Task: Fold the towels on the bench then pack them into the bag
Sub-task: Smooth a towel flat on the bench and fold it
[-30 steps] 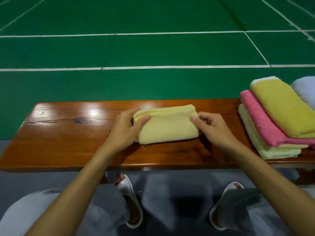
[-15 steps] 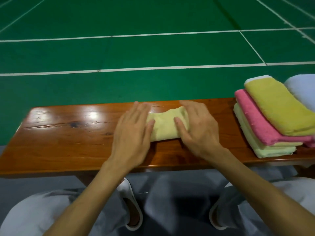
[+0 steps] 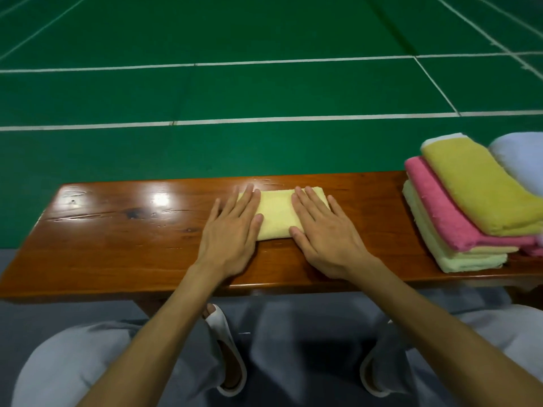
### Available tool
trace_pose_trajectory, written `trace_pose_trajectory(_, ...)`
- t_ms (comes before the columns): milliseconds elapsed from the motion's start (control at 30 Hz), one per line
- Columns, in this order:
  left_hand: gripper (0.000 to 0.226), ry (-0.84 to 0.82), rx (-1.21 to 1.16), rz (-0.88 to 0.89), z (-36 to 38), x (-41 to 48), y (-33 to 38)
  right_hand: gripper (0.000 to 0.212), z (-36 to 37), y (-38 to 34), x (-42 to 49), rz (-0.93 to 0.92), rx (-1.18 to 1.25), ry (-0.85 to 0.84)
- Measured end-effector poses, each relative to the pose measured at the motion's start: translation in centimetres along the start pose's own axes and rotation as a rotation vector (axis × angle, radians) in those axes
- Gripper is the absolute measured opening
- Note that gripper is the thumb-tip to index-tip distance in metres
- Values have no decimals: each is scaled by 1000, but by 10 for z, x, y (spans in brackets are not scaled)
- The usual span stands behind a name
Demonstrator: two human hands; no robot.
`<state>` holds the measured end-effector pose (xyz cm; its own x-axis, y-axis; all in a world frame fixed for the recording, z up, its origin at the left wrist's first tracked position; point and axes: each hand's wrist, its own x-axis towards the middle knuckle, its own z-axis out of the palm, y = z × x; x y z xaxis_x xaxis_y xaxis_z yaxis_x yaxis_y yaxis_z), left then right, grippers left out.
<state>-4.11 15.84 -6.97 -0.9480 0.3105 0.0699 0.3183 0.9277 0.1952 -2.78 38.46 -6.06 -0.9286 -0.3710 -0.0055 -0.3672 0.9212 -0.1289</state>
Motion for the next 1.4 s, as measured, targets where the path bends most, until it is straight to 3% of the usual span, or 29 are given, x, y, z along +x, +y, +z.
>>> trace_pose_trajectory(267,63,-13,-124,-106,2,-10,-27,68,0,17,-9,60,65,13)
trace_pose_trajectory(400,63,33,-278,-187,-5,-9,-23,63,-4,23,-12,57,399,41)
trace_pose_trajectory(500,69,175,-276,-409,-21,-9,-14,66,-16,24,-12,292,667,207)
trace_pose_trajectory(600,73,13,-380,-594,-32,2,-1,54,-32,19,-1,652,731,182)
trace_pose_trajectory(700,73,-50,-516,-671,-34,16,13,45,-40,6,11,675,610,28)
trace_pose_trajectory(800,55,-88,-613,-714,-33,24,22,32,-45,0,11,699,706,-16)
trace_pose_trajectory(867,48,-100,-727,-712,-37,26,26,30,-50,2,3,734,847,-2)
trace_pose_trajectory(1000,13,-171,-1075,-645,-67,24,46,25,-69,11,-24,723,1135,77)
trace_pose_trajectory(1067,20,-175,-1224,-604,-84,30,57,32,-89,17,-41,699,1238,154)
trace_pose_trajectory(1167,59,-140,-1413,-514,-105,51,83,61,-124,33,-64,635,1382,256)
trace_pose_trajectory(1200,59,-137,-1460,-473,-110,62,96,61,-136,39,-71,620,1406,287)
trace_pose_trajectory(1300,27,-159,-1559,-391,-125,100,148,28,-166,62,-87,659,1472,423)
trace_pose_trajectory(1400,30,-177,-1595,-348,-126,149,202,10,-184,97,-104,759,1427,579)
